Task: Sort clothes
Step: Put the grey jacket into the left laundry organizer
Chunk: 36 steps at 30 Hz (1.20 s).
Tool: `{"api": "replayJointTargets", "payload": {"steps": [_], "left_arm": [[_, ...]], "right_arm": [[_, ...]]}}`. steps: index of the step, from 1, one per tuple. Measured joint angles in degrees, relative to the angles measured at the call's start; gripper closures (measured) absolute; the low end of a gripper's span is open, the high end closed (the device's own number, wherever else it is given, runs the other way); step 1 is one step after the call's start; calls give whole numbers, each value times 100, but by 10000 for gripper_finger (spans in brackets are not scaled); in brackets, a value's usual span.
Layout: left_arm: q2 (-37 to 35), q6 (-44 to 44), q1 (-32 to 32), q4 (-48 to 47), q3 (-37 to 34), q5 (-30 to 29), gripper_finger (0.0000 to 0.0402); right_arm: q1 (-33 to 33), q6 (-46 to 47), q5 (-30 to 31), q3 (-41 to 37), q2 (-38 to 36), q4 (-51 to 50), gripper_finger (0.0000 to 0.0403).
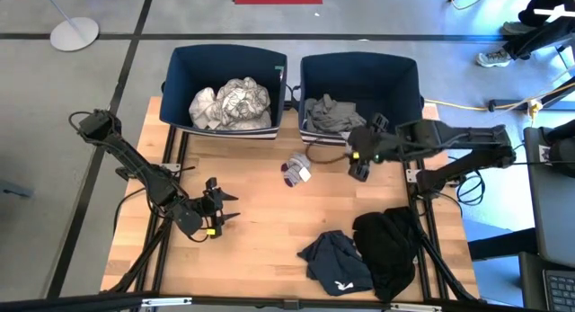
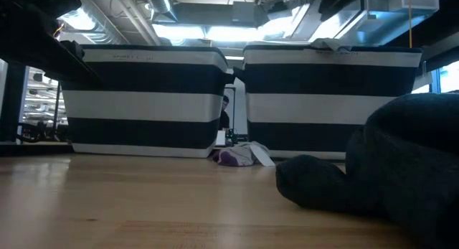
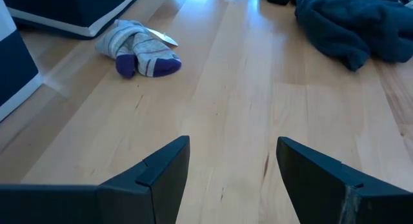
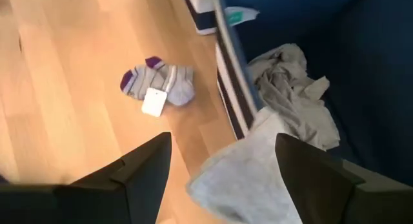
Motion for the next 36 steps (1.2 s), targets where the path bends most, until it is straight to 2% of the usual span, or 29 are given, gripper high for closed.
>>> {"api": "replayJointTargets", "payload": {"steps": [3,9,12,16,19,25,29,34,36], "left_arm": [[0,-9,0,0,0,0,179],[0,-7,0,-3,0,0,179],[0,28,0,-37,0,-6,179],[2,48,0,-35,0,-58,179],[1,50,0,-33,0,-70,179],[1,29,0,-31,0,-87,179],[1,28,0,-31,0,-89,179],[2,26,0,-31,0,-90,179],[0,39,0,-31,0,-90,179]], "right_arm": [[324,404,-9,-54,0,-6,125],[986,1735,-428,-61,0,-299,125],[1259,2215,-209,-307,27,-432,125],[1470,2394,98,-969,39,-342,125],[1459,2392,327,-1529,41,-168,125],[1452,1855,1258,-2149,42,464,125],[1452,1430,2018,-2060,40,642,125],[1452,786,2627,-1433,39,607,125],[1451,521,3051,-1176,38,605,125]]}}
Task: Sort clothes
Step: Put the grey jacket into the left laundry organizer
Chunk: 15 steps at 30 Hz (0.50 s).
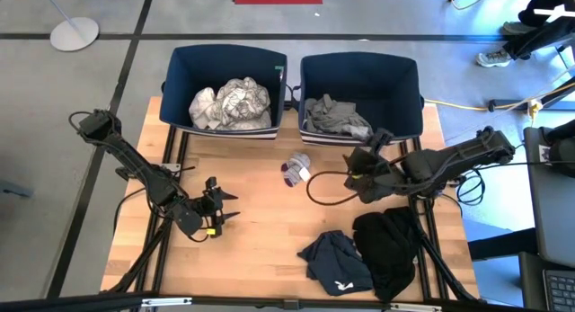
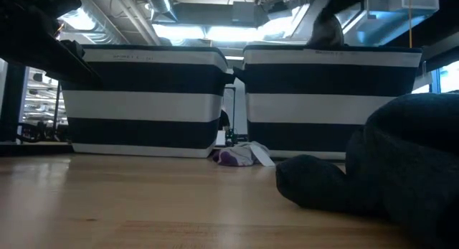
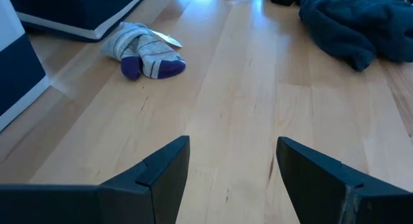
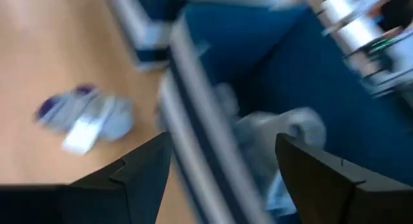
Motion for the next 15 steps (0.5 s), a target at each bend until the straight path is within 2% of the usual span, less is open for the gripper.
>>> {"api": "replayJointTargets", "payload": {"steps": [3,6,12,15], "left_arm": [[0,13,0,0,0,0,179],[2,11,1,0,0,-1,179],[2,-40,0,0,0,-2,179],[2,-61,2,0,0,0,179]], "right_arm": [[-169,-339,583,288,-1,-137,125],[-598,-429,741,390,-3,-336,125],[-1695,-414,127,309,0,-592,125],[-1896,-485,-190,416,-1,-582,125]]}}
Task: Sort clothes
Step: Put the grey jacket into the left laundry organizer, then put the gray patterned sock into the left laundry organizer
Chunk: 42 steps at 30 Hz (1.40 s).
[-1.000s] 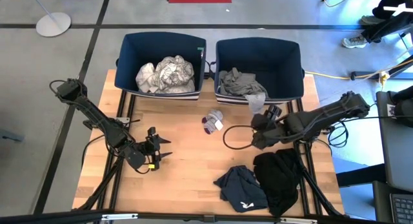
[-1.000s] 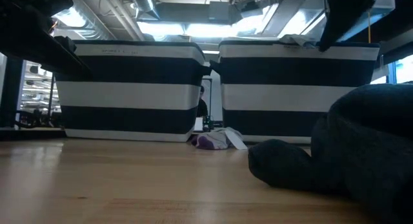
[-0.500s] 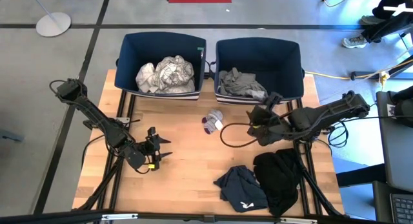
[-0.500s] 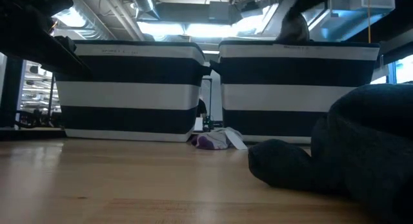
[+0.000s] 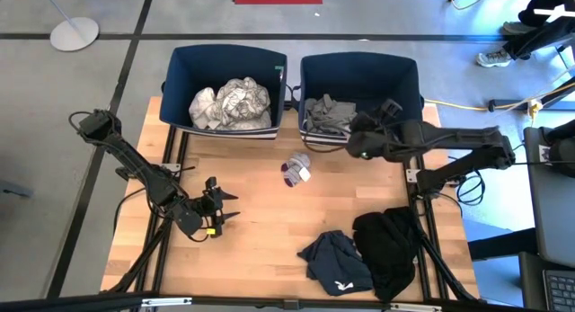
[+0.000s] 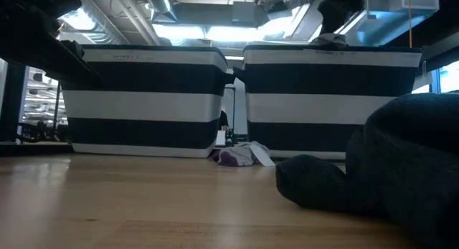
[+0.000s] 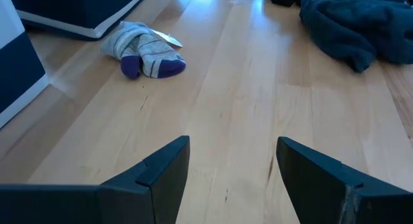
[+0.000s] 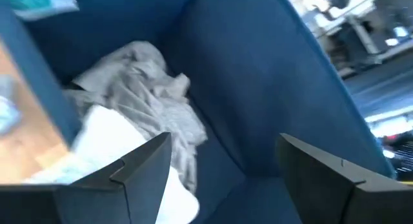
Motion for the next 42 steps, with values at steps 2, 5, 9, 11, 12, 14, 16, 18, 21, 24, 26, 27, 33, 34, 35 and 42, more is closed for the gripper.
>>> {"api": "replayJointTargets", "payload": {"steps": [2,5,9,11,12,14,16,18,21,24,26,27,33,34,35,42], "left_arm": [[-1,-4,-2,-2,0,-1,179],[-2,-8,-1,-2,0,0,179],[0,76,-2,-2,0,-2,179],[-2,91,0,-2,0,0,179],[0,90,-2,-2,0,-2,179],[0,70,-1,-2,0,-2,179],[0,77,-1,-2,0,-2,179],[-2,101,0,-2,0,-1,179],[-2,131,-2,-2,0,-2,179],[-1,135,-2,0,0,-2,179],[0,133,-2,2,0,-2,179],[0,129,0,2,0,-2,179],[0,117,-2,89,0,-4,179],[0,137,0,113,0,-3,179],[0,156,0,142,0,-4,179],[0,165,-2,156,0,-7,179]], "right_arm": [[56,-38,-206,229,-9,1,125],[288,-74,-654,663,-23,7,125],[622,28,-1601,911,-26,-2,125],[819,336,-2027,880,-26,-17,125],[914,546,-2147,832,-25,-48,125],[1092,970,-2304,679,-1,-180,125],[1237,1260,-2552,473,43,-279,125],[1370,1478,-2730,223,50,-339,125],[1461,1694,-2702,-140,45,-331,125],[1450,1756,-2237,-404,47,-277,125],[1445,1692,-1767,-501,46,-253,125],[1445,1605,-1528,-511,48,-245,125],[1447,861,-646,-495,-16,229,125],[1433,807,-432,-456,-18,237,125],[1392,729,-221,-425,-18,243,125],[465,702,103,-389,-18,135,125]]}}
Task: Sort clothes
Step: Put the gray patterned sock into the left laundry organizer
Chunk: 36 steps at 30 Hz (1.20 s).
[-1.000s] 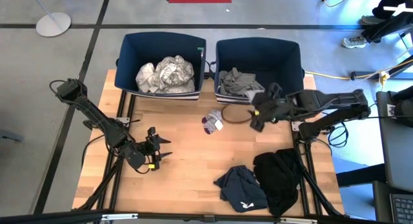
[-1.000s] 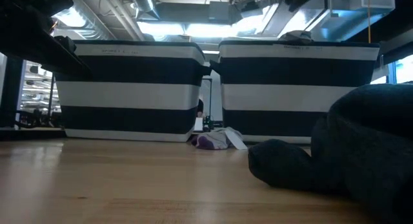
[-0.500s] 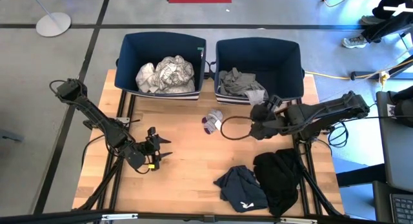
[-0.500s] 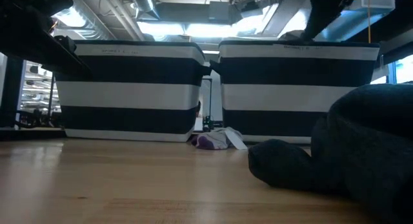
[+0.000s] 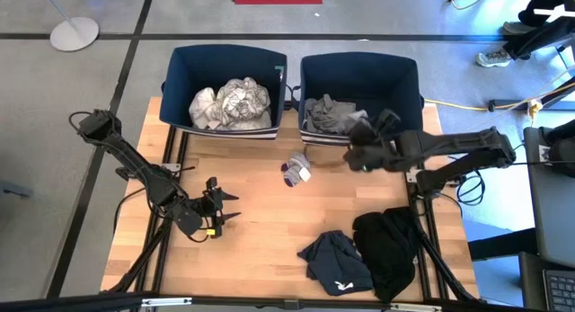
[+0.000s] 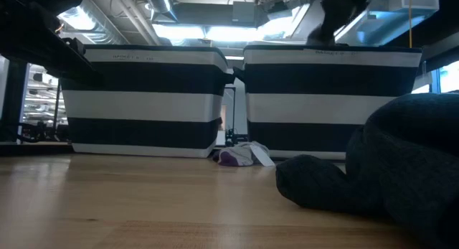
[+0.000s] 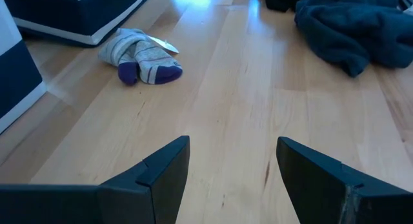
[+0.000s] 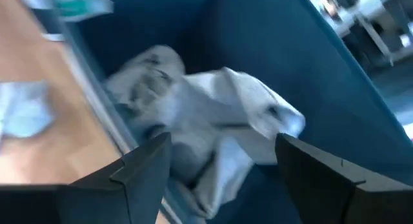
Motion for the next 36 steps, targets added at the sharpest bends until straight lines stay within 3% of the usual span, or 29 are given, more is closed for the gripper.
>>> {"api": "replayJointTargets", "payload": {"steps": [5,9,14,22,29,36], "left_arm": [[0,-27,1,18,0,0,179],[0,-34,1,19,0,0,179],[-2,-34,2,17,0,0,179],[-1,-3,2,14,0,2,179],[-1,5,7,-1,0,2,179],[0,5,4,-3,0,2,179]], "right_arm": [[-865,7,-119,0,1,51,125],[-1505,-3,-657,0,1,55,125],[-1700,-5,-1301,163,-20,0,125],[-439,56,-1939,746,-43,703,125],[678,-168,-2046,348,379,1751,125],[1001,-498,-2051,-76,1129,2858,125]]}}
